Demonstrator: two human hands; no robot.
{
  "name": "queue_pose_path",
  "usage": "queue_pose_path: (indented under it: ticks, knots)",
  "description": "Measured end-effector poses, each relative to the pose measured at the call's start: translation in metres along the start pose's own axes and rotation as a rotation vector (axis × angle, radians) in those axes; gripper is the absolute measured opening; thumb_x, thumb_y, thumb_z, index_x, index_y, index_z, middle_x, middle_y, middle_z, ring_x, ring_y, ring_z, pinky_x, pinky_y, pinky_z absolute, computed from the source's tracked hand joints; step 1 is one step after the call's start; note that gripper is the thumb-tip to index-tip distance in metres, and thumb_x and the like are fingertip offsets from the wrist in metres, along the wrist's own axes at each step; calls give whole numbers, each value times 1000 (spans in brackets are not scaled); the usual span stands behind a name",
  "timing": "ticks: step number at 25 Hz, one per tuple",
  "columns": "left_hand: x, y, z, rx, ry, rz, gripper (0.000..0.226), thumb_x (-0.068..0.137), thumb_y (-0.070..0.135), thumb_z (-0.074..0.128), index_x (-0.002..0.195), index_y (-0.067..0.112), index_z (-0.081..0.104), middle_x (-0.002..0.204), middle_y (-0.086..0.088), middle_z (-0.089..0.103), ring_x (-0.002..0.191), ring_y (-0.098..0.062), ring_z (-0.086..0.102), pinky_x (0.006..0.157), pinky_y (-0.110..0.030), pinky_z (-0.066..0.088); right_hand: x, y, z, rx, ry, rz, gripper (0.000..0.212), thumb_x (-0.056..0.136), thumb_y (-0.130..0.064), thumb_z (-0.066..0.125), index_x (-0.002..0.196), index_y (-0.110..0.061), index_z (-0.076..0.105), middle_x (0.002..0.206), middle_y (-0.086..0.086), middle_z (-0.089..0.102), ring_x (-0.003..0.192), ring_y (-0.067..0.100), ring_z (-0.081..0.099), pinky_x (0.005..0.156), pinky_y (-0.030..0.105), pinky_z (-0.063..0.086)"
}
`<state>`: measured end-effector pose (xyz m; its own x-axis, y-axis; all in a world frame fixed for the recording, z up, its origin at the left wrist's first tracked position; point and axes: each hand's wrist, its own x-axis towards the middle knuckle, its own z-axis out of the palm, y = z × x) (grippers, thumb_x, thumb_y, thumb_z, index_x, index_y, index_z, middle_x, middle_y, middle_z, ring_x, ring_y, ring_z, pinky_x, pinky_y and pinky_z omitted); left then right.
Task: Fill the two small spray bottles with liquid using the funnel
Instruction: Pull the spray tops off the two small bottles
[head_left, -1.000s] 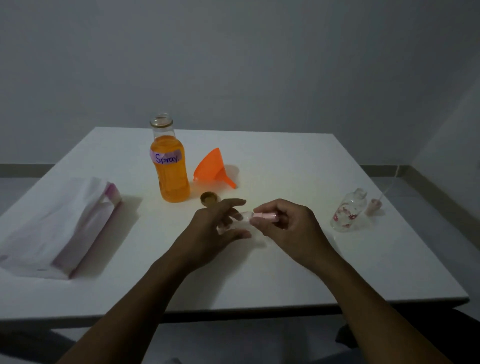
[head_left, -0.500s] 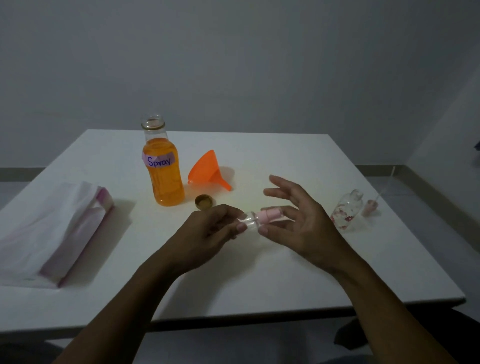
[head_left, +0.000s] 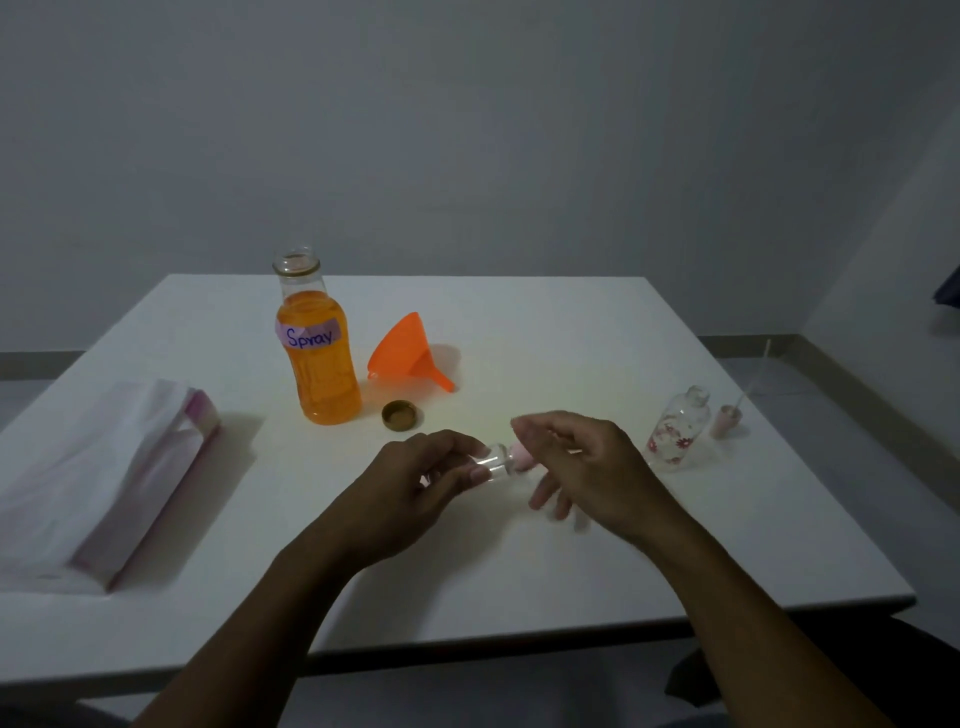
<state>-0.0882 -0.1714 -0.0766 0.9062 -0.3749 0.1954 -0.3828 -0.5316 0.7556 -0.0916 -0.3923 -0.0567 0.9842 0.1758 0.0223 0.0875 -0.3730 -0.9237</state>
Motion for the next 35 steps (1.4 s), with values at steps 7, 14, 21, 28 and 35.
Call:
queue_pose_path:
  ticks: [7, 14, 21, 28, 35]
  knots:
    - [2, -2, 0, -7, -42, -5, 36, 89, 44, 52, 118, 25, 62, 109, 14, 67, 93, -2, 62, 79, -22, 54, -3, 8, -13, -141, -36, -276, 24, 86, -10, 77, 106, -22, 78, 102, -11, 75, 98, 10, 71, 87, 27, 58]
    - [1, 2, -2, -23, -37, -22, 37, 85, 48, 52, 115, 28, 62, 108, 16, 67, 92, 3, 61, 80, -19, 53, -5, 3, -16, -161, -69, -243, 57, 82, -40, 78, 135, -35, 58, 136, -17, 61, 123, 0, 58, 99, 23, 53]
    - [0, -3, -1, 14, -95, -42, 45, 85, 54, 48, 119, 27, 62, 114, 13, 66, 96, -3, 62, 83, -28, 55, -8, 7, -21, -181, -50, -189, 15, 88, -27, 76, 103, -27, 78, 90, -7, 78, 84, 12, 73, 74, 30, 61]
    - [2, -3, -8, -127, -85, -122, 35, 83, 41, 62, 114, 25, 62, 100, 8, 70, 87, -4, 67, 74, -21, 56, -10, 12, -45, -378, 227, -338, 34, 75, -15, 87, 101, -36, 77, 98, -15, 69, 93, 5, 64, 80, 24, 55]
    - [5, 5, 7, -371, -43, -122, 39, 80, 30, 72, 116, 22, 61, 112, 10, 70, 104, -4, 66, 86, -23, 54, -4, 20, -45, -41, 424, -191, 21, 91, -31, 73, 111, -29, 74, 103, -11, 76, 98, 6, 72, 87, 34, 60]
